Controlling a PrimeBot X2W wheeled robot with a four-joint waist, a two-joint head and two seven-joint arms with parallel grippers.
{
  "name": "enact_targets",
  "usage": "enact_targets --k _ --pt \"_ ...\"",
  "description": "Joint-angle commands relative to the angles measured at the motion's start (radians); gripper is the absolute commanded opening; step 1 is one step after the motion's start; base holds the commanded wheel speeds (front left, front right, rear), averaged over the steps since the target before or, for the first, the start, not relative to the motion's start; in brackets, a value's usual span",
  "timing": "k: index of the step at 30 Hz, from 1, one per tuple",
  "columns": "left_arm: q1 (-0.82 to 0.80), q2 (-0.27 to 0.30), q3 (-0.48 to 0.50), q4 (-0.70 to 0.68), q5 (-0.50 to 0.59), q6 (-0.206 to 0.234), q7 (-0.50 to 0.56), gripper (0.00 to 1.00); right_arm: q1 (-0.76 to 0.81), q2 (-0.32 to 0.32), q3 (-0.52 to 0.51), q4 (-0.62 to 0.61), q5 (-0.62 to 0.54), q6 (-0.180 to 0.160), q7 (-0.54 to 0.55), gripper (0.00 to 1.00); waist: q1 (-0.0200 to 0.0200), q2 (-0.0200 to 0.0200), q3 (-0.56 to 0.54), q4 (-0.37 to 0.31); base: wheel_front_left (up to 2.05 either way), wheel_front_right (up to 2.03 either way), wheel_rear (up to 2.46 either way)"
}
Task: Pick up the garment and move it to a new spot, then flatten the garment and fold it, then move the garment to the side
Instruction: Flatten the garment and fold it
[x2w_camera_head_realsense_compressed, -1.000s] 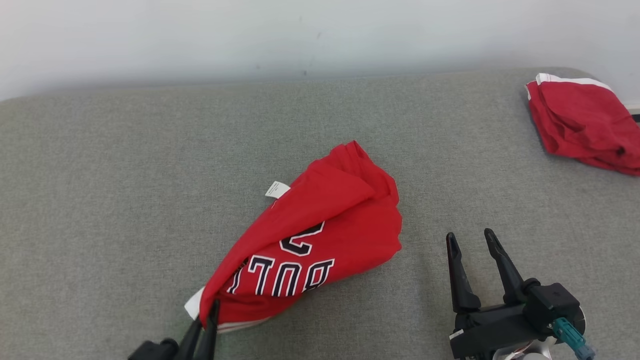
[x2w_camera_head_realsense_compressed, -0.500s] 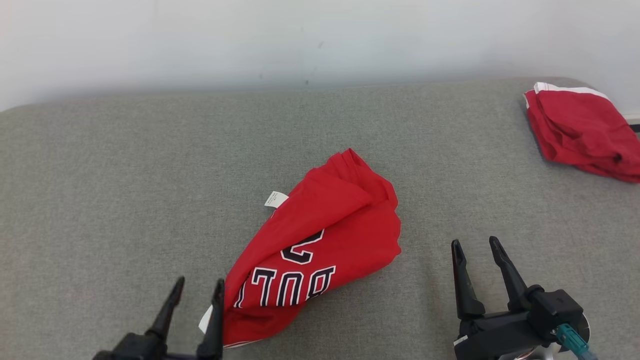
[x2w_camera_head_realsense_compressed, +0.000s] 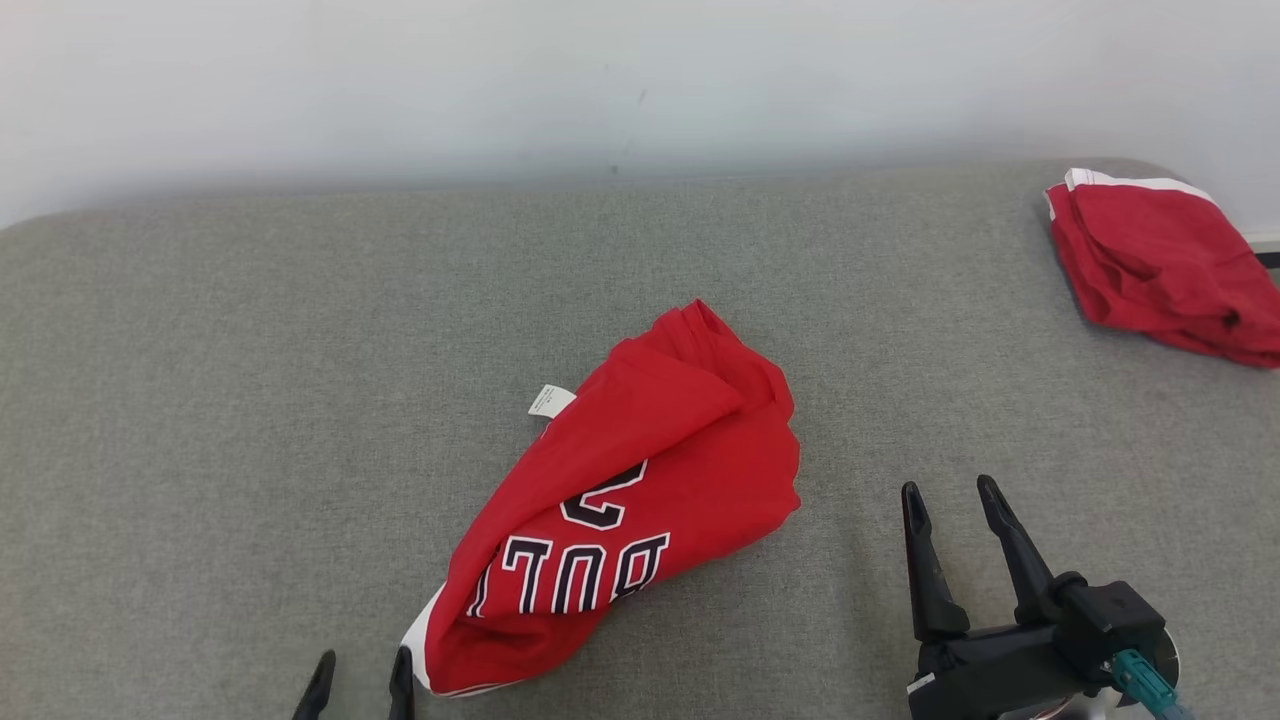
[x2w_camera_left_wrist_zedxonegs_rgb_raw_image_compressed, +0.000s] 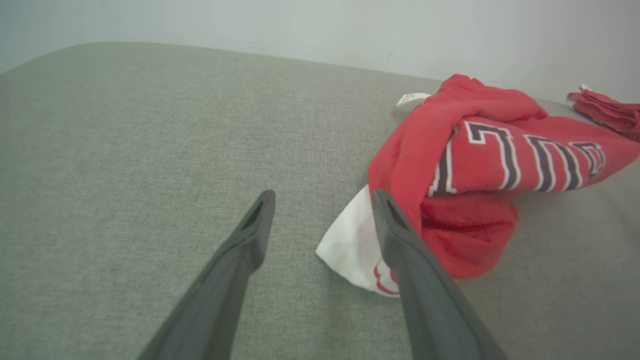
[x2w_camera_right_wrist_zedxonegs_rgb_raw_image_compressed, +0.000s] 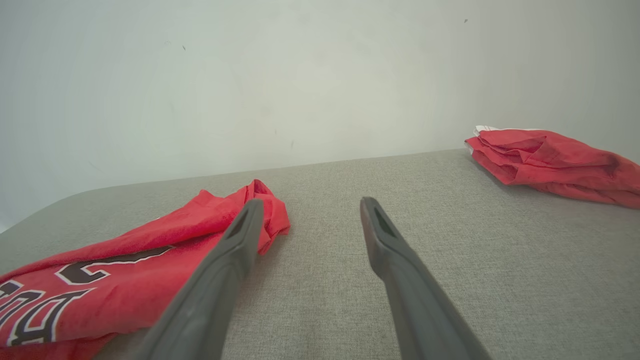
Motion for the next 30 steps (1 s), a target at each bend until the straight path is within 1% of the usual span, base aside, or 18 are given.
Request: enact_targets --k 1,9,12,17,18,19,20,21,26,30 --pt "0.007 -0.002 0.007 0.026 -0.004 0.0 -0.003 1.0 0.011 0.002 -0.003 0.0 0.008 -0.003 0.0 1.0 0.0 0.0 0.002 0.0 0.0 0.0 0.0" --pt "-0.085 -0.009 -0.021 0.159 -0.023 -0.001 -0.003 1.0 -0.003 0.002 -0.004 0.004 -0.003 -0.003 0.0 1.0 0.0 0.0 0.015 0.009 0.0 0.0 0.0" --pt "-0.134 -0.01 -0.066 0.231 -0.033 -0.001 -0.003 1.0 -0.007 0.002 0.004 0.007 -0.01 -0.003 0.0 1.0 0.0 0.0 0.016 0.001 0.0 0.0 0.0" --pt "-0.167 -0.004 -0.127 0.331 -0.05 -0.001 -0.003 1.0 -0.009 0.002 -0.003 0.006 -0.014 -0.003 0.0 1.0 0.0 0.0 0.019 -0.012 0.0 0.0 0.0" --pt "-0.171 -0.003 -0.133 0.344 -0.053 -0.001 -0.003 0.9 -0.007 0.002 -0.005 0.005 -0.014 -0.003 0.0 1.0 0.0 0.0 0.02 -0.013 0.0 0.0 0.0" --pt "-0.176 0.003 -0.135 0.354 -0.052 -0.001 -0.003 0.65 -0.005 0.002 -0.006 0.003 -0.015 -0.003 0.0 1.0 0.0 0.0 0.021 -0.014 0.0 0.0 0.0" --pt "-0.181 0.004 -0.135 0.36 -0.052 -0.001 -0.003 0.28 -0.003 0.002 -0.006 0.001 -0.015 -0.003 0.0 1.0 0.0 0.0 0.021 -0.015 0.0 0.0 0.0" --pt "-0.184 0.004 -0.133 0.366 -0.055 -0.001 -0.003 0.0 0.0 0.002 -0.006 0.0 -0.015 -0.003 0.0 1.0 0.0 0.0 0.022 -0.015 0.0 0.0 0.0" --pt "-0.206 0.022 -0.11 0.37 -0.04 0.0 -0.003 0.0 -0.002 0.002 -0.008 0.0 -0.013 -0.003 0.0 1.0 0.0 0.0 0.023 -0.009 0.0 0.0 0.0" --pt "-0.225 0.04 -0.055 0.326 -0.027 0.001 -0.003 0.0 -0.008 0.002 -0.008 -0.003 -0.009 -0.003 0.0 1.0 0.0 0.0 0.026 -0.006 0.0 0.0 0.0"
